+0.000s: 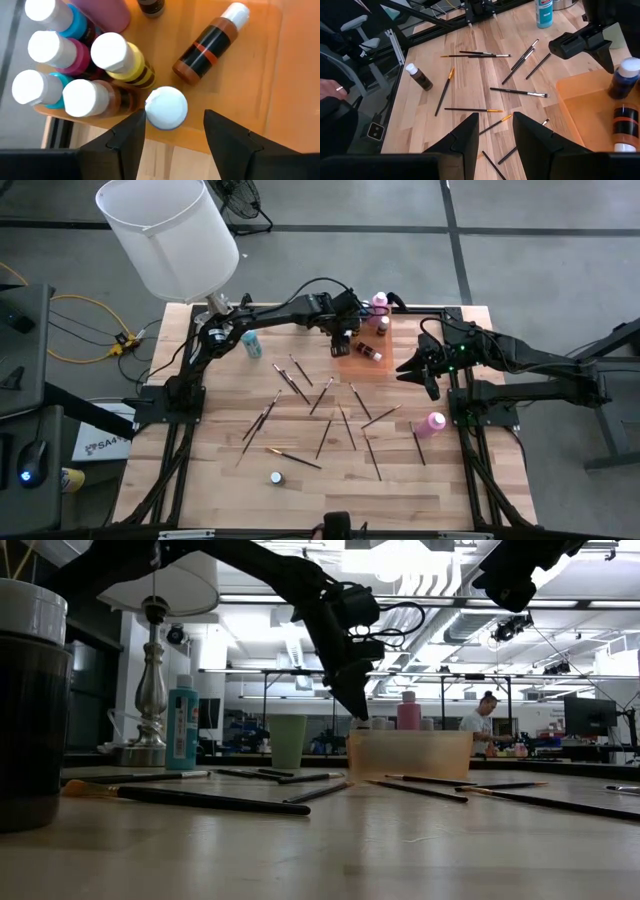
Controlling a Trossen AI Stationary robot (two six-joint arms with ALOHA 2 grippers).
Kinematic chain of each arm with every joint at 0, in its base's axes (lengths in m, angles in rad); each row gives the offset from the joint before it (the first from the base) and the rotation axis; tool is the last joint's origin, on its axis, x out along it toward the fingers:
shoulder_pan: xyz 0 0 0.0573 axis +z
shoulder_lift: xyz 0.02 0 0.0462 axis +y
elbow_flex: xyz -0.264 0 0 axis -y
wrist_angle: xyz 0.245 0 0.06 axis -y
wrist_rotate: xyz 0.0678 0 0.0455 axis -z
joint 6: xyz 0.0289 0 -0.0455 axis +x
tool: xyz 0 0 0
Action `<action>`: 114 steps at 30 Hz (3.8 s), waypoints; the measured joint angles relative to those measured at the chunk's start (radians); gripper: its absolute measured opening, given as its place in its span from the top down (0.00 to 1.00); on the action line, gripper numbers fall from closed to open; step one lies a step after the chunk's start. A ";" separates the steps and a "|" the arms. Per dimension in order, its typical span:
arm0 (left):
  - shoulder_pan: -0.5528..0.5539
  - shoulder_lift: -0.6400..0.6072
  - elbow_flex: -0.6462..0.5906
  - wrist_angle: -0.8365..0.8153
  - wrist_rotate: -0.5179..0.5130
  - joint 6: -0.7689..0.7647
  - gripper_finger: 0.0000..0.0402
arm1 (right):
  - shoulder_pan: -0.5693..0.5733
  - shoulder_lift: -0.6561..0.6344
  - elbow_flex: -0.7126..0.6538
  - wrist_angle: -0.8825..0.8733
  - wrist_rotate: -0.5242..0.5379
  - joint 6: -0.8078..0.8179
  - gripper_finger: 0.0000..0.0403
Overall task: Pick & Place Paint Supplies
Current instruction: Put the dark blue paint bottle into the orange bin, then put the large light blue paint bottle into the orange bin
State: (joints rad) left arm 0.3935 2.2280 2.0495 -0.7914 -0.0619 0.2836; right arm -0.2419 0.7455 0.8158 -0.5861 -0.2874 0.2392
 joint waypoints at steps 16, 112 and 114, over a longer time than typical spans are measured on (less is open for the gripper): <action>-0.001 -0.090 0.000 -0.027 -0.045 -0.003 0.51 | 0.000 0.000 0.000 0.000 0.000 0.000 0.72; -0.142 -1.364 -1.879 1.287 -0.817 -0.581 0.22 | 0.000 0.000 0.000 0.000 0.000 0.000 0.72; -0.136 -1.347 -1.879 1.341 -0.802 -0.532 0.22 | 0.000 0.000 0.000 0.000 0.000 0.000 0.72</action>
State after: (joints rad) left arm 0.2576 0.8809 0.1710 0.5494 -0.8635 -0.2482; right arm -0.2420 0.7456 0.8158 -0.5861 -0.2874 0.2390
